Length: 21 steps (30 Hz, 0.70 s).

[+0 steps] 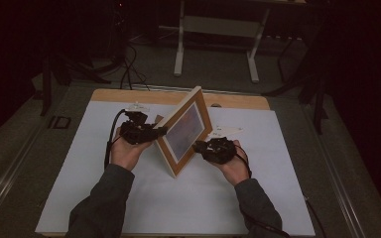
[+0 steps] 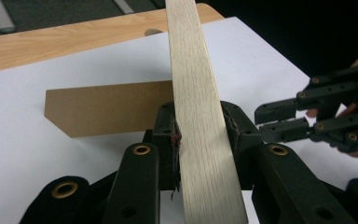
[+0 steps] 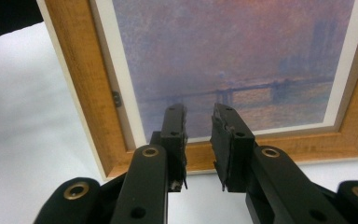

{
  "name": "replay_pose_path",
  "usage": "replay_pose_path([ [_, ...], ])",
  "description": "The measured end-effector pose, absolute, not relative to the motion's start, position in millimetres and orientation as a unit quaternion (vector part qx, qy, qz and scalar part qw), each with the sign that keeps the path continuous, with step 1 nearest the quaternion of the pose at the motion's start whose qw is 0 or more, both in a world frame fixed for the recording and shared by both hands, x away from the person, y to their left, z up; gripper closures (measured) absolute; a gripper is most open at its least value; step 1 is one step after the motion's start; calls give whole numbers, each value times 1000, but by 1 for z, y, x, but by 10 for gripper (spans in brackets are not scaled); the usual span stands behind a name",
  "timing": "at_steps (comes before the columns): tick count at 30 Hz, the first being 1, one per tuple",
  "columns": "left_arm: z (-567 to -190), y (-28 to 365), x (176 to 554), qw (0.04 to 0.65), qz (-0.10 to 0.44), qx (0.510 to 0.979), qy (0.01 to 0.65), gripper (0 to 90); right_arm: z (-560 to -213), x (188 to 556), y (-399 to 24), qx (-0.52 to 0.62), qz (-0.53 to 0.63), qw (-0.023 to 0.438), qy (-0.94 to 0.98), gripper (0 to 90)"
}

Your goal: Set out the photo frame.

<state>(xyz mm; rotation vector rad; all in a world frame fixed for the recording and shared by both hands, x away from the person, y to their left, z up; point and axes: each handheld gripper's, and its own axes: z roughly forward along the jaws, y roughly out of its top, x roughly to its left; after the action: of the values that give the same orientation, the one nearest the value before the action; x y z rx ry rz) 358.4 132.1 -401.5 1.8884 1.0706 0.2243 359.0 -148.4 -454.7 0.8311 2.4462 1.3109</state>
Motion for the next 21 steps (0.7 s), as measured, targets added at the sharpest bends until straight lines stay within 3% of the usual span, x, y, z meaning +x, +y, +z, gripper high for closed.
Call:
replay_pose_path([
  [21,-403,147,368,476,36,791,382,717,-452,359,-152,287,452,129,835,745],
])
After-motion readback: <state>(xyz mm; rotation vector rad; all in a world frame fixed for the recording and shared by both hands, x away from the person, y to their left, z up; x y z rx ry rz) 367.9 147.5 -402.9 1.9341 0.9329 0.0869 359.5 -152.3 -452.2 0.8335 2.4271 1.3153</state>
